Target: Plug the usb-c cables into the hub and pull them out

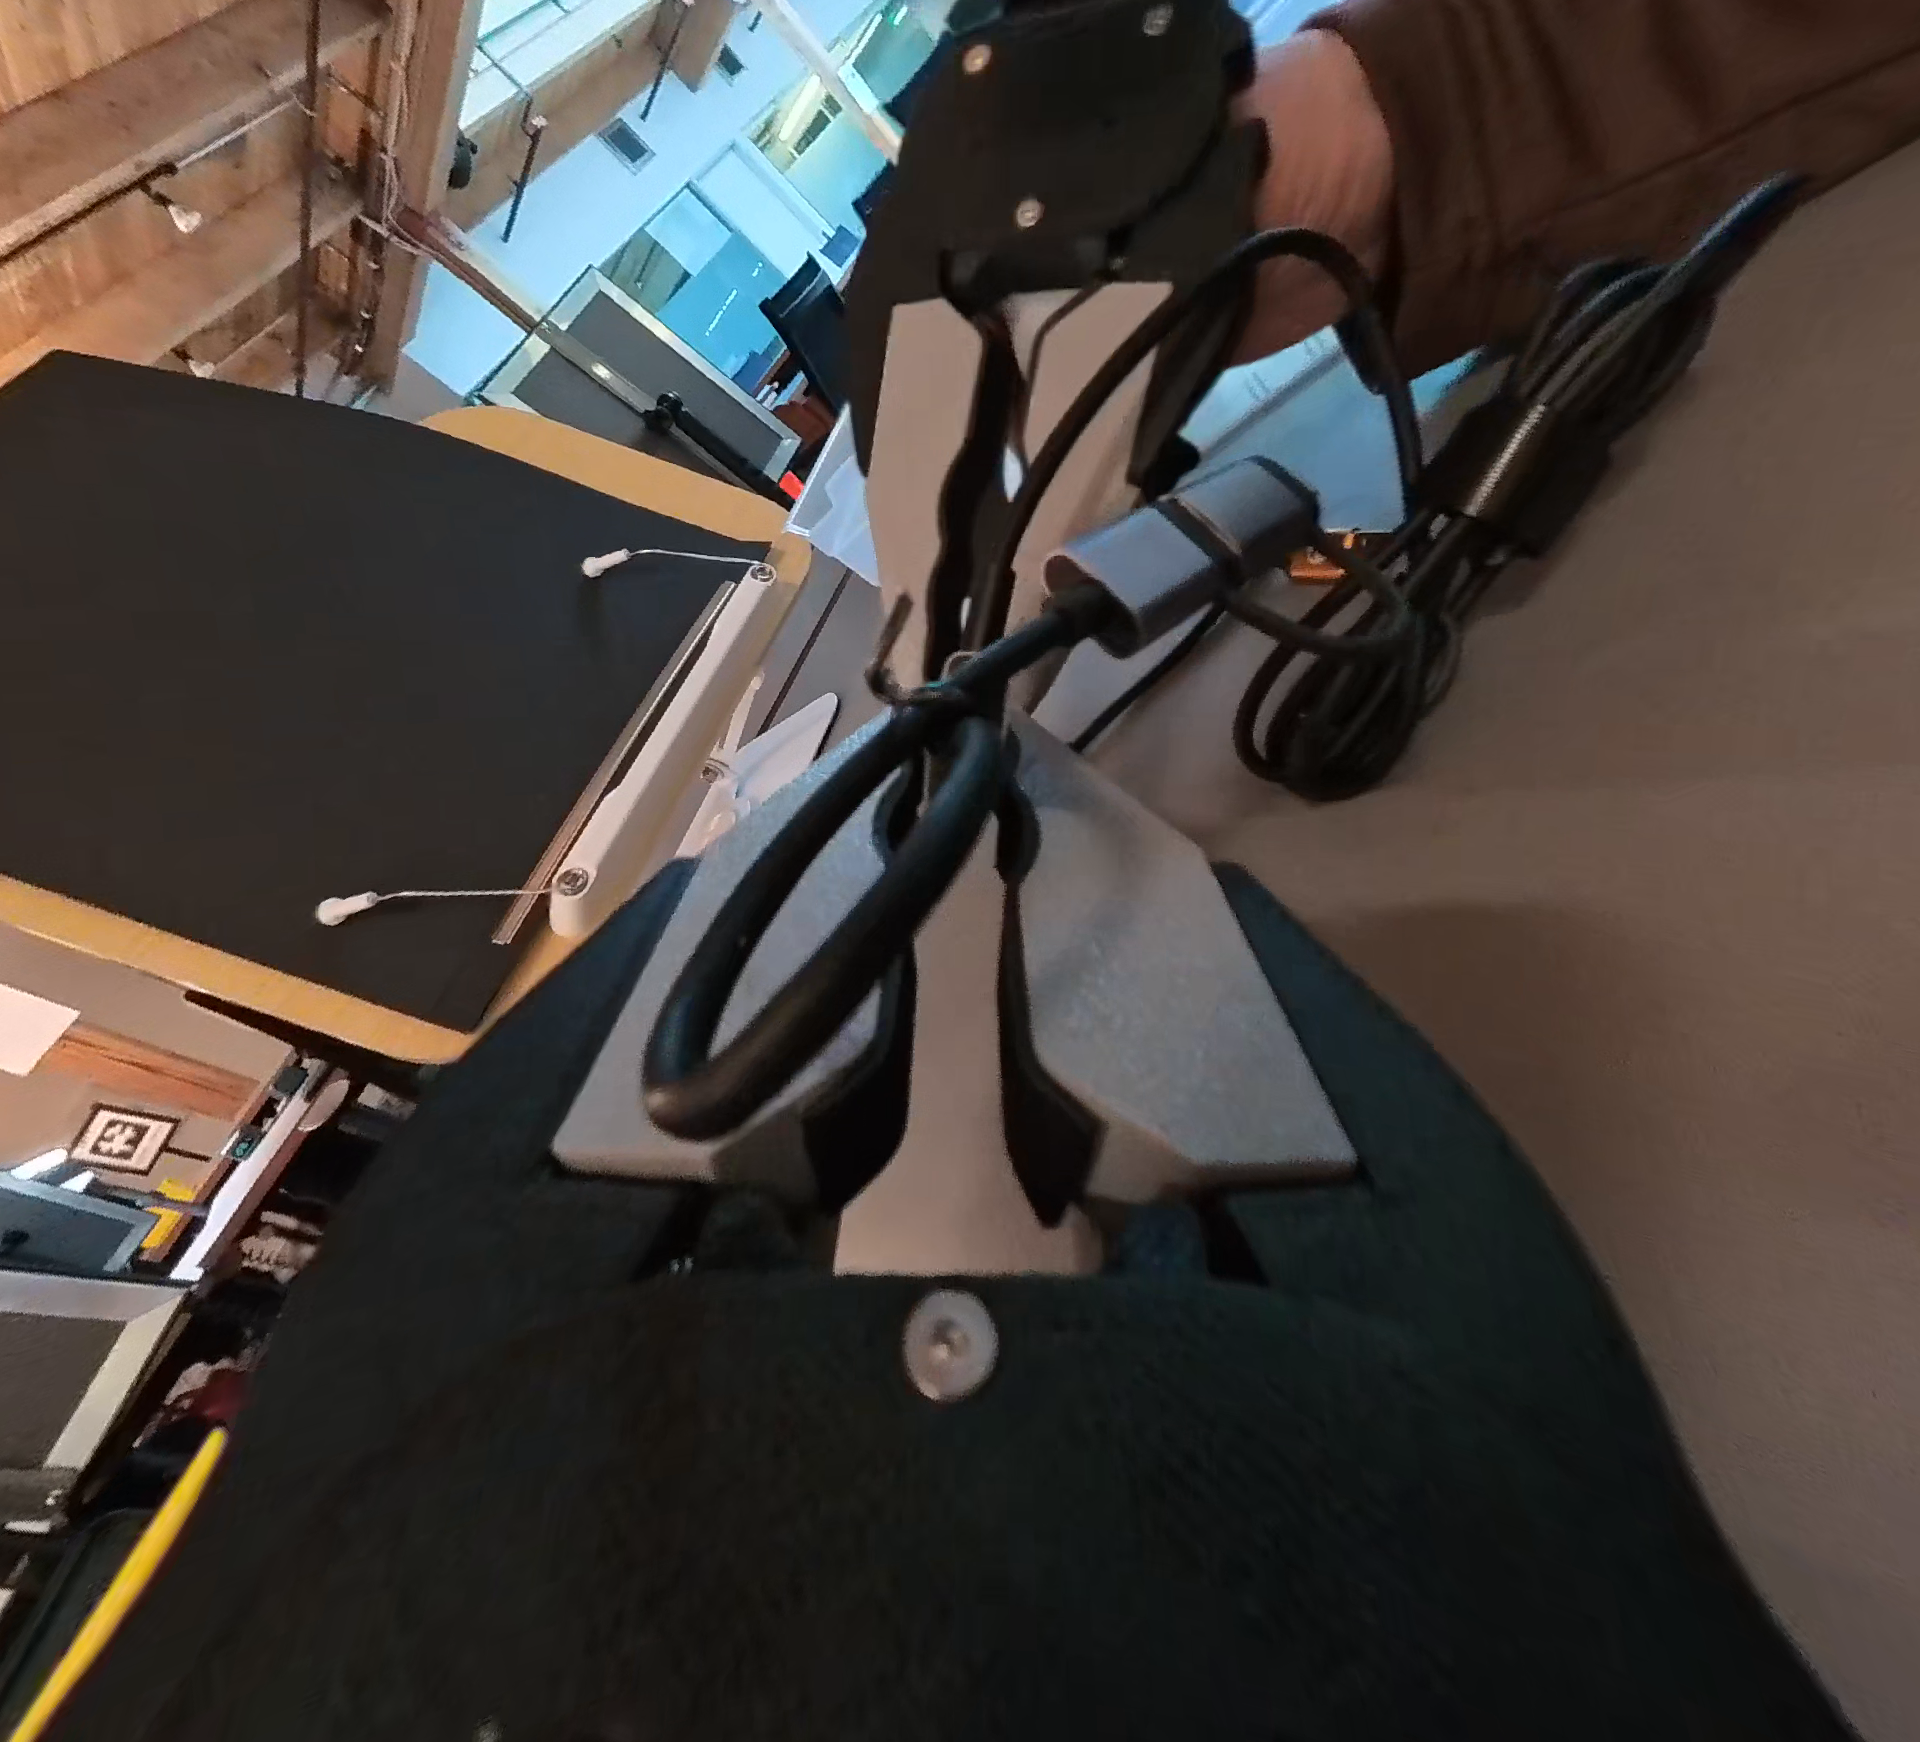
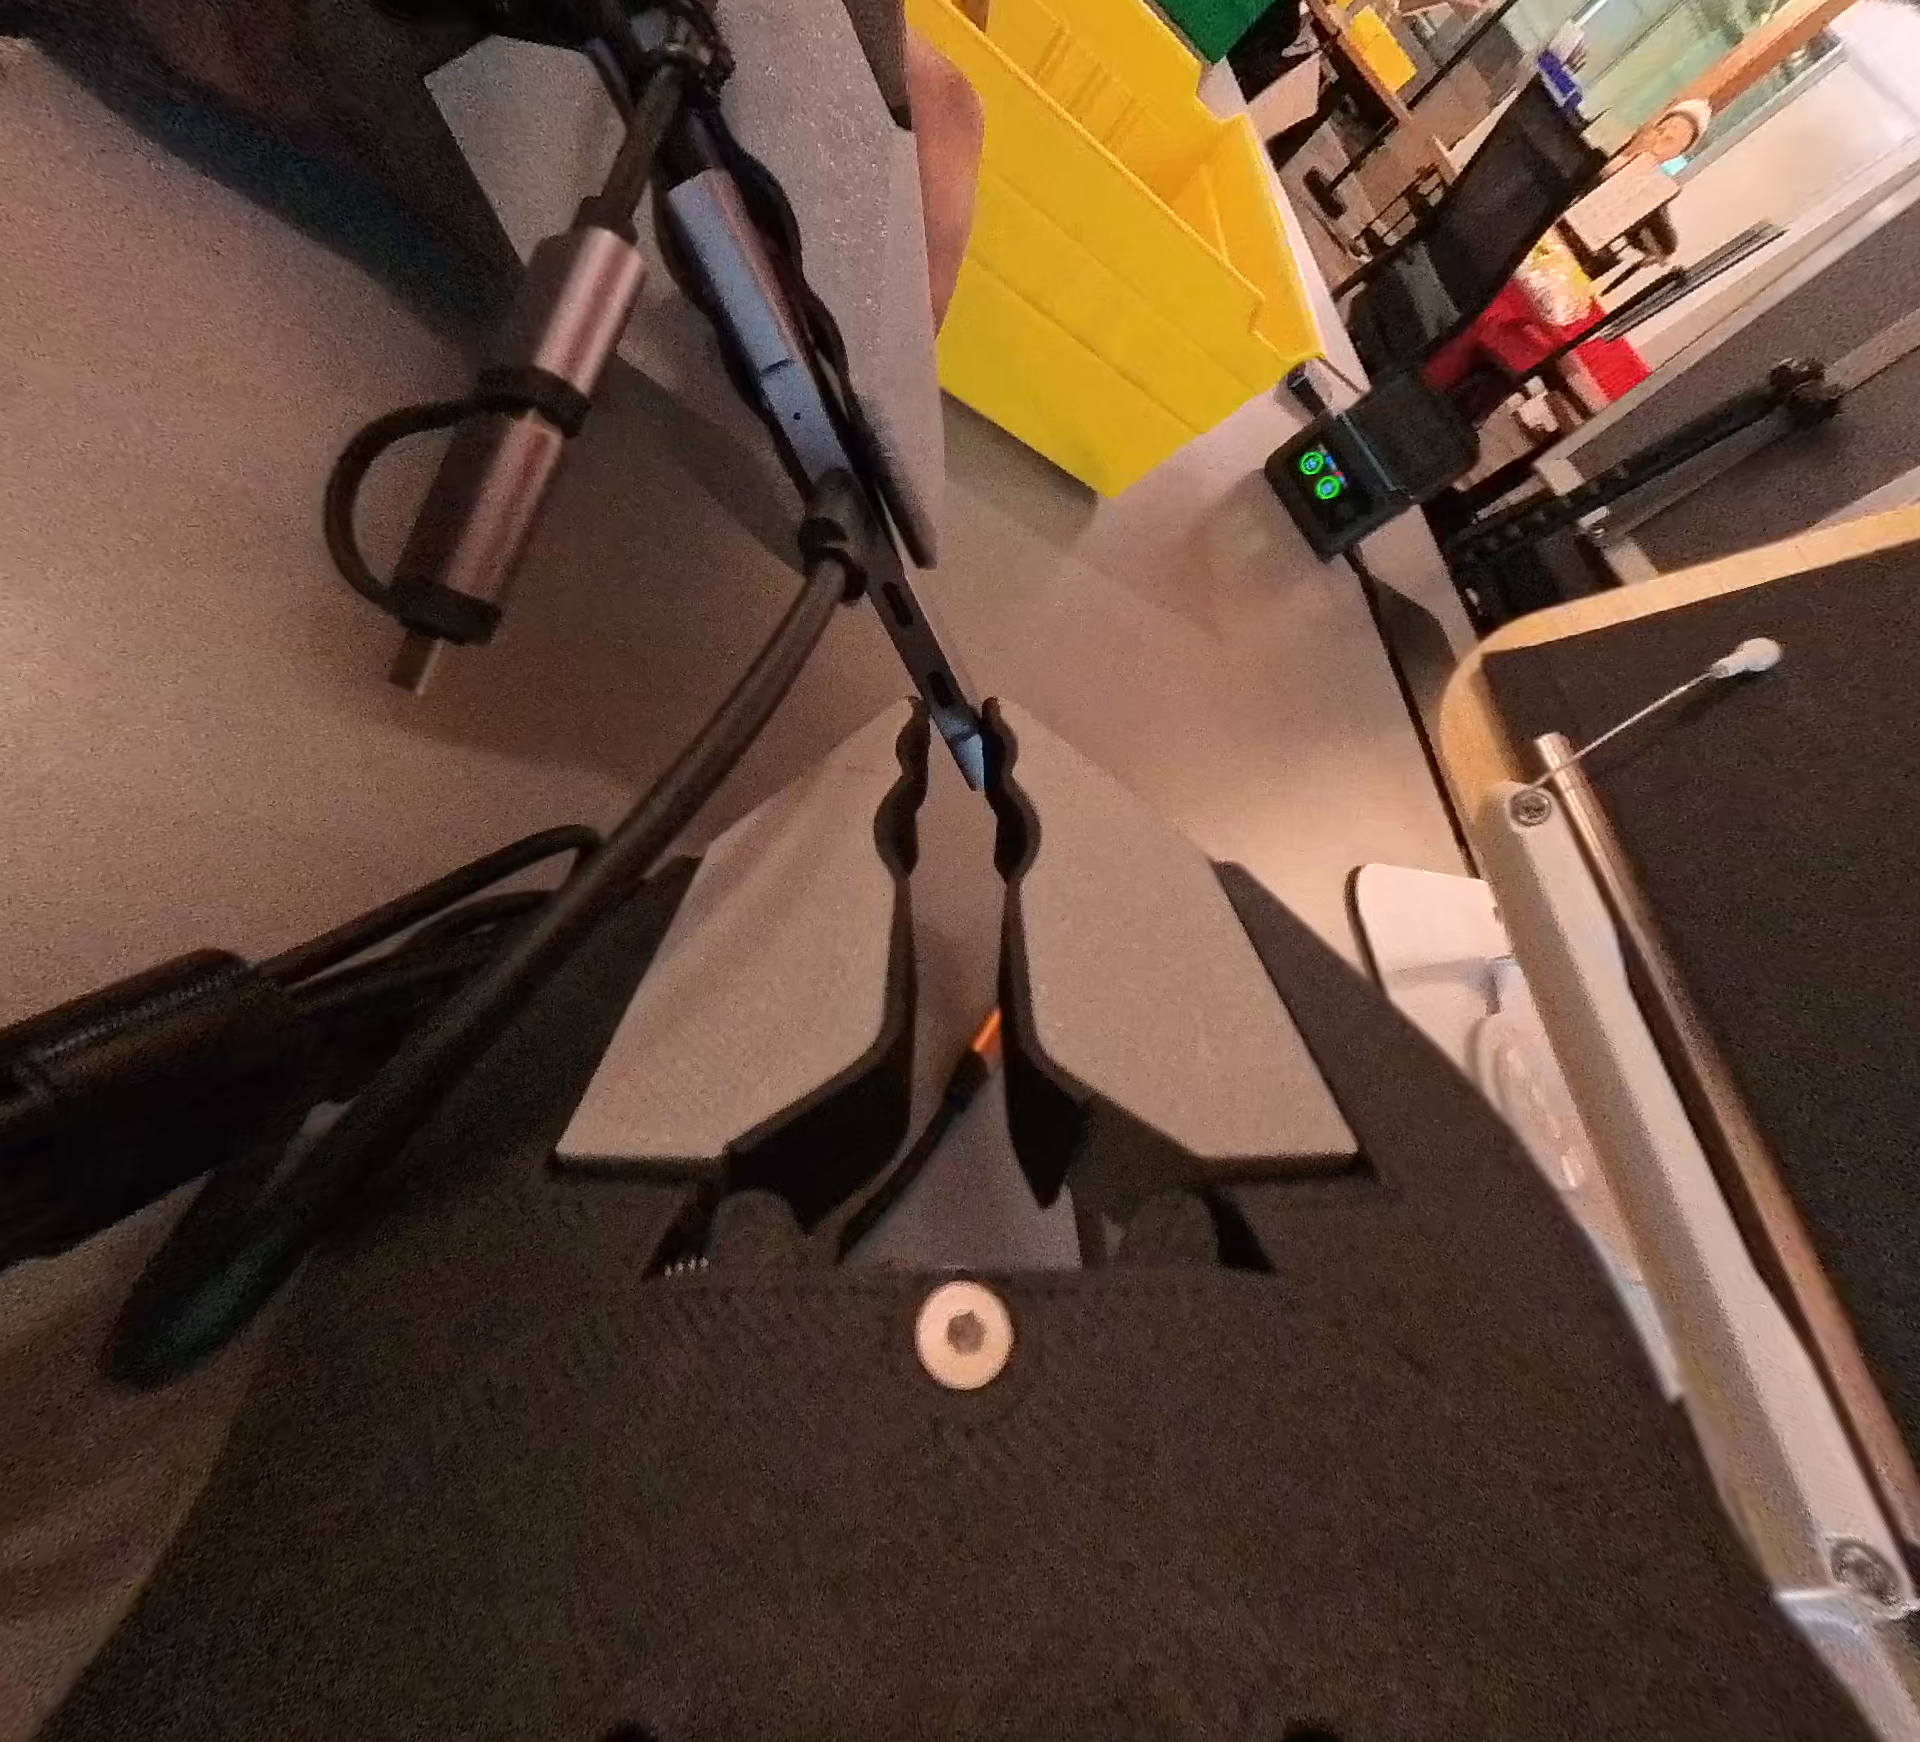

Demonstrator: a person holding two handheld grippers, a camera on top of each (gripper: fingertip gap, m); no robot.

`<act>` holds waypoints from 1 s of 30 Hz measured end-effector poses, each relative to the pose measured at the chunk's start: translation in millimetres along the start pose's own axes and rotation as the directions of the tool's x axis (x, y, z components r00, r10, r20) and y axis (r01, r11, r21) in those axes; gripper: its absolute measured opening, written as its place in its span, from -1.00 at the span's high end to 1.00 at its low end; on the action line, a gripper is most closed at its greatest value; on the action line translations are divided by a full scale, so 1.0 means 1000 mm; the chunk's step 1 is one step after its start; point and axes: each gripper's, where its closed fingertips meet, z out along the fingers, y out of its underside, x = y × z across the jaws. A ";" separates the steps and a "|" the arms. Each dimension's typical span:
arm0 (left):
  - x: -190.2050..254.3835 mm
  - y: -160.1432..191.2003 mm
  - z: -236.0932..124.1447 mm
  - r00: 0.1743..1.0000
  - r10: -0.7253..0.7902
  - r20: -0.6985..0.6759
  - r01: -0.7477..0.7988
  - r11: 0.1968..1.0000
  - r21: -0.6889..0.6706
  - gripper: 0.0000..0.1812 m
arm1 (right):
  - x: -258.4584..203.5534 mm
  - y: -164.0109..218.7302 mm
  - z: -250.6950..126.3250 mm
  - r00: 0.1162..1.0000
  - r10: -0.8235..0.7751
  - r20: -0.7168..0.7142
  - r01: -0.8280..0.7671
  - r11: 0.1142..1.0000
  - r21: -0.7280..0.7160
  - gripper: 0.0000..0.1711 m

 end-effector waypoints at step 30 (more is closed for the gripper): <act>0.006 0.032 0.003 0.812 0.579 0.074 -0.542 0.795 -0.271 0.93 | 0.022 0.104 -0.019 0.704 0.671 -0.233 -0.706 0.627 -0.329 0.79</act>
